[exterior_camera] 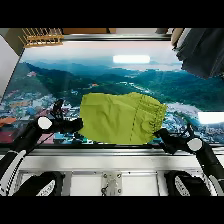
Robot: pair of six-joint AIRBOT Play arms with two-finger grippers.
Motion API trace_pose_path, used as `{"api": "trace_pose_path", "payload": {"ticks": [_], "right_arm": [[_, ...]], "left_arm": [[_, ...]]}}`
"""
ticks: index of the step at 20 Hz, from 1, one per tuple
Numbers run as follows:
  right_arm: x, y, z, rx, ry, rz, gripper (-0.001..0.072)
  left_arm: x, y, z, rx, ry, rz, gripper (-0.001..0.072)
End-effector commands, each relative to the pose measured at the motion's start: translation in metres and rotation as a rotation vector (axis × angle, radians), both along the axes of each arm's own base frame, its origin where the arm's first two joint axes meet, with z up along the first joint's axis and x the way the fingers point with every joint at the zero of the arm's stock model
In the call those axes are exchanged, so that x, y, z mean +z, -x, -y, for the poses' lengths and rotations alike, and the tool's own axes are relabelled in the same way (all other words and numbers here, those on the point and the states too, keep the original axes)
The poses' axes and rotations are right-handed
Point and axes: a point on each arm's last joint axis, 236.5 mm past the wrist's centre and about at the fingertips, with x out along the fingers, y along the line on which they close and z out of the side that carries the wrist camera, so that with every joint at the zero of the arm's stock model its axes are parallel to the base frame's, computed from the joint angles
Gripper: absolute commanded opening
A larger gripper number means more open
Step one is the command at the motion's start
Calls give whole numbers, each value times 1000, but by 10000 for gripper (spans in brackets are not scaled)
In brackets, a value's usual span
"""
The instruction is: Fold the clothes and pants, and hang the long-sleeved shirts on hangers.
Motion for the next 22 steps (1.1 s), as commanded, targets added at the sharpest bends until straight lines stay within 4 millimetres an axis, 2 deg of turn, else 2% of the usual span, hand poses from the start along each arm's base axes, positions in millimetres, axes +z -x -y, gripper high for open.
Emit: {"api": "trace_pose_path", "payload": {"ticks": [1, 5, 13, 14, 15, 16, 18, 20, 22], "right_arm": [[-1, -23, 14, -131, 4, 102, 651], [-3, -29, 17, -141, 20, 117, 651], [-13, -35, -12, -28, 57, 152, 641], [-13, -37, -13, -21, 61, 163, 476], [-13, -38, -15, -16, 62, 168, 270], [-13, -37, -15, -7, 69, 168, 123], [-13, -37, -13, 23, 94, 178, 23], [-11, -38, -15, 100, 126, 199, 22], [5, -44, -24, 213, 150, 234, 22]], "left_arm": [[0, 1, 1, -10, -5, 3, 6], [0, 1, 1, -9, -5, 4, 6], [0, 1, 1, -10, -5, 3, 7], [0, 1, 1, -10, -5, 3, 7], [0, 1, 1, -9, -5, 3, 6], [0, 1, 1, -9, -5, 3, 6], [0, 1, 1, -10, -5, 3, 7], [0, 1, 1, -9, -5, 3, 6], [11, -8, -3, 3, 1, 19, 6]]}}
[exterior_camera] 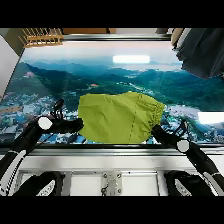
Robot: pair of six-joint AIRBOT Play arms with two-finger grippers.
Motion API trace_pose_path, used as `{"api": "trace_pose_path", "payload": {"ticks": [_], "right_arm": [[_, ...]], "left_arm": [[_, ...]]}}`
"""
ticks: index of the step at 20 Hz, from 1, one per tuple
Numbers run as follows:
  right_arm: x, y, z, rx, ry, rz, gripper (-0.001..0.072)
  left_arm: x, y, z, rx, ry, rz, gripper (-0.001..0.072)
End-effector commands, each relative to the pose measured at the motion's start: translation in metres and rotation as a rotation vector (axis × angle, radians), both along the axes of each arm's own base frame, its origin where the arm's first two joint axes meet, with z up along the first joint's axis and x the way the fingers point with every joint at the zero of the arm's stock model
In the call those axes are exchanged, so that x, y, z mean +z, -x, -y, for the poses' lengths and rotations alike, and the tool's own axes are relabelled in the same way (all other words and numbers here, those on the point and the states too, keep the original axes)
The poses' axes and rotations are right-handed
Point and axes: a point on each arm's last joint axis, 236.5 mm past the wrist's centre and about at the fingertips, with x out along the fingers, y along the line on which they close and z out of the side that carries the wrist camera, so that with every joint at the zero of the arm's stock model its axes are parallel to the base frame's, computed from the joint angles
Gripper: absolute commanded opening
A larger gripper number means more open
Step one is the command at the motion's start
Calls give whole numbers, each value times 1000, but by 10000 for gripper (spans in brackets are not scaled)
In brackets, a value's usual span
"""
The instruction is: Fold the clothes and pants, and hang the long-sleeved shirts on hangers.
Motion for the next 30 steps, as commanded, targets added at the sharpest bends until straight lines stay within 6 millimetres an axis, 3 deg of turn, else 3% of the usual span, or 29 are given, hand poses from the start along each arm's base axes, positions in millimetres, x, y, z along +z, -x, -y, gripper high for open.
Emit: {"api": "trace_pose_path", "payload": {"ticks": [1, 2, 4, 5, 7, 10, 12, 15, 17, 19, 22, 24, 25, 28, 30], "right_arm": [[28, -12, -11, 206, 89, 73, 21], [50, -21, -14, 285, 129, 112, 21], [112, -41, -19, 421, 210, 209, 21], [155, -50, -24, 475, 239, 274, 21], [243, -59, -33, 531, 266, 418, 21], [368, -49, -41, 535, 285, 652, 21], [432, -29, -47, 522, 268, 806, 21], [485, 9, -55, 494, 187, 936, 21], [501, 32, -54, 463, 139, 972, 22], [512, 52, -52, 429, 99, 999, 21], [517, 67, -51, 374, 6, 976, 21], [493, 65, -56, 371, -51, 846, 21], [468, 60, -60, 389, -65, 731, 21], [393, 38, -66, 424, -79, 448, 21], [348, 7, -63, 439, -30, 354, 21]], "left_arm": [[26, -18, -7, 19, 14, 45, 6], [53, -33, -11, 34, 23, 110, 6], [142, -68, -24, 74, 41, 334, 6], [200, -79, -31, 90, 47, 475, 6], [317, -74, -34, 95, 59, 750, 6], [462, -19, -33, 88, 89, 1108, 6], [526, 26, -33, 92, 116, 1293, 6], [585, 80, -37, 109, 158, 1486, 6], [609, 102, -39, 116, 169, 1562, 6], [624, 109, -39, 110, 171, 1591, 6], [627, 87, -33, 76, 151, 1543, 6], [610, 45, -26, 50, 132, 1449, 6], [596, 20, -23, 38, 123, 1388, 7], [516, -76, -12, -1, 92, 1121, 6], [454, -138, -7, -7, 85, 957, 6]]}}
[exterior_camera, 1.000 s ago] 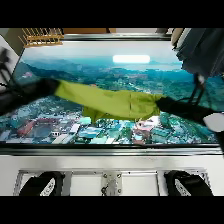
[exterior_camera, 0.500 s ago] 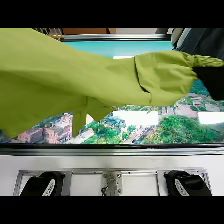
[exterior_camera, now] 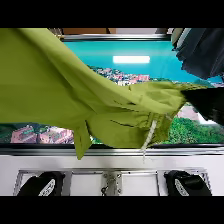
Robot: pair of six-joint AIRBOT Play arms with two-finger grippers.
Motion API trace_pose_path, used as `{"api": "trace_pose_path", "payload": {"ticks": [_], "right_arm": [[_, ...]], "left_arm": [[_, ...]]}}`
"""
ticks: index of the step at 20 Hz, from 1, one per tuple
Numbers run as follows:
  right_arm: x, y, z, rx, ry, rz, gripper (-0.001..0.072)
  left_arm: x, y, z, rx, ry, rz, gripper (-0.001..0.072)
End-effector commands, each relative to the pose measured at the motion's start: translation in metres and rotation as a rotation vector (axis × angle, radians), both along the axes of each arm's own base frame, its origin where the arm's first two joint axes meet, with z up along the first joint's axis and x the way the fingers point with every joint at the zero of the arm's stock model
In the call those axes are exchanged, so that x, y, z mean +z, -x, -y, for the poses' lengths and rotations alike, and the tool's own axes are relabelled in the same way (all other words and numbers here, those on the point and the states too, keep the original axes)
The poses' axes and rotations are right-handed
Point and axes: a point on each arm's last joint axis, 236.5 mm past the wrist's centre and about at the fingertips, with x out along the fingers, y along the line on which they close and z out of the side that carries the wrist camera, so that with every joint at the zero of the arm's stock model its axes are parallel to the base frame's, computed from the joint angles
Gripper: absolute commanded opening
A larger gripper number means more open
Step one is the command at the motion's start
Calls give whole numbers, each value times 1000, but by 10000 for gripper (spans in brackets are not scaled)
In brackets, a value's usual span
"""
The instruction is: Fold the clothes and pants, and hang the long-sleeved shirts on hangers.
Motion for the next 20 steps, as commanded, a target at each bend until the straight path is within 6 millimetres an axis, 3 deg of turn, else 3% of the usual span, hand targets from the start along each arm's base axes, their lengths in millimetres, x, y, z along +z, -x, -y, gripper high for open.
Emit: {"api": "trace_pose_path", "payload": {"ticks": [1, 3, 5, 7, 9, 12, 14, 17, 20], "right_arm": [[-81, -40, 8, 5, 126, -201, 21], [-102, -82, 18, -32, 181, -194, 21], [-100, -114, 18, -48, 189, -111, 21], [-79, -128, 18, -56, 187, 4, 22], [-44, -126, 17, -50, 183, 133, 21], [27, -99, 8, -37, 103, 330, 22], [68, -72, 6, -42, 30, 438, 22], [110, -26, 7, -42, -25, 560, 22], [135, 16, 12, -47, -52, 649, 22]], "left_arm": [[-106, -100, 10, -27, -26, -280, 7], [-152, -136, 26, -76, 37, -394, 6], [-170, -154, 27, -76, 60, -423, 6], [-149, -156, 23, -68, 57, -374, 5], [-95, -137, 16, -63, 55, -260, 6], [6, -70, 7, -54, 50, -25, 6], [56, -11, 3, -43, 54, 109, 6], [103, 73, -7, -4, 62, 310, 6], [130, 142, -19, 39, 96, 475, 7]]}}
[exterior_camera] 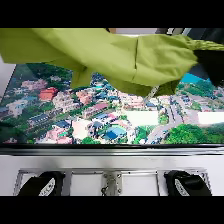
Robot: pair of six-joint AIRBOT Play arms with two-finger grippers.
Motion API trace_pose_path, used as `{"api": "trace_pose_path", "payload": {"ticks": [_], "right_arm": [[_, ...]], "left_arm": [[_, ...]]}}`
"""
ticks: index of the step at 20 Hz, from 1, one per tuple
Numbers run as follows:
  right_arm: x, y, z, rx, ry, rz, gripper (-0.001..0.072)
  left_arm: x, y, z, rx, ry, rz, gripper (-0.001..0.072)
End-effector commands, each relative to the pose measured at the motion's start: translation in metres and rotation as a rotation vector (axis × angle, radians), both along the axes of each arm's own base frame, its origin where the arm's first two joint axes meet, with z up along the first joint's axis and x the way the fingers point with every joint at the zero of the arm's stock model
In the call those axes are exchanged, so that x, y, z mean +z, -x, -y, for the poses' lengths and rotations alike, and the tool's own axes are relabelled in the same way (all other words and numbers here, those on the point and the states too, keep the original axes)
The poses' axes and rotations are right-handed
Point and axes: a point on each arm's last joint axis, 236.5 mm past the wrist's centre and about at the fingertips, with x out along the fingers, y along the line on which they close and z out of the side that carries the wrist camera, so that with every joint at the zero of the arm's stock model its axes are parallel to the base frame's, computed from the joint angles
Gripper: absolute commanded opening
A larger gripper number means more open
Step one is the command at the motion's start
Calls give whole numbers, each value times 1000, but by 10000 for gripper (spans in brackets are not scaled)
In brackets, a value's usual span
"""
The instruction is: Fold the clothes and pants, and hang the long-sleeved shirts on hangers.
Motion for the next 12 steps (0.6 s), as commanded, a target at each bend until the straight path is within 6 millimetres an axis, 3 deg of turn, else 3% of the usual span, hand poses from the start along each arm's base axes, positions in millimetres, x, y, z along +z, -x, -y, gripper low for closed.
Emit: {"api": "trace_pose_path", "payload": {"ticks": [1, 4, 6, 9, 12], "right_arm": [[37, 52, 4, 12, -62, 119, 22], [35, 75, 1, 38, -91, 92, 22], [15, 79, -7, 72, -85, -7, 22], [-20, 72, -17, 112, -71, -186, 22], [-74, 51, -22, 117, -48, -443, 22]], "left_arm": [[36, 84, -17, 58, 56, 211, 6], [38, 109, -26, 83, 95, 272, 6], [31, 98, -30, 97, 109, 261, 6], [7, 44, -23, 82, 75, 138, 6], [-44, -43, -6, 30, -4, -89, 6]]}}
